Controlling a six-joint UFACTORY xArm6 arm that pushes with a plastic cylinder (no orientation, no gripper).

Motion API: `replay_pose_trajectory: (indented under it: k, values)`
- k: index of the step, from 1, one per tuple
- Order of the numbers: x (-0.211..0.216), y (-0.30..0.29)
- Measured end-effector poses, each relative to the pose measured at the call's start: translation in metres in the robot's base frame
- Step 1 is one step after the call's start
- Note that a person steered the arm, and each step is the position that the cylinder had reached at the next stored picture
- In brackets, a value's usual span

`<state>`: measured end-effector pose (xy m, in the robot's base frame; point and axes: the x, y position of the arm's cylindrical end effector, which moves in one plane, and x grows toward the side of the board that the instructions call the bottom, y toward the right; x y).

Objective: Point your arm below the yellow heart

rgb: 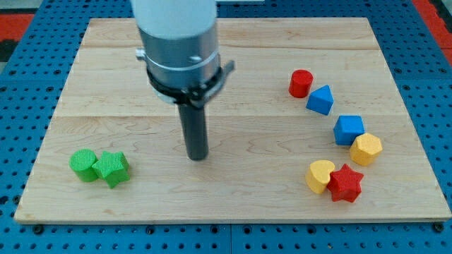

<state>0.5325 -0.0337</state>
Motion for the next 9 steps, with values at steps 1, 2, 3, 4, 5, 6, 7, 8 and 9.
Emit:
replay_pose_trajectory:
  k: [1, 2, 3, 4, 5, 6, 7, 8, 9]
  values:
    - [0.048, 0.055]
    - [0.052, 0.064]
    - [0.052, 0.073]
    - [0.052, 0.083]
    - [0.052, 0.089]
    - [0.052, 0.122]
    - [0.052, 0.129]
    - [0.052, 0.131]
    - [0.059, 0.138]
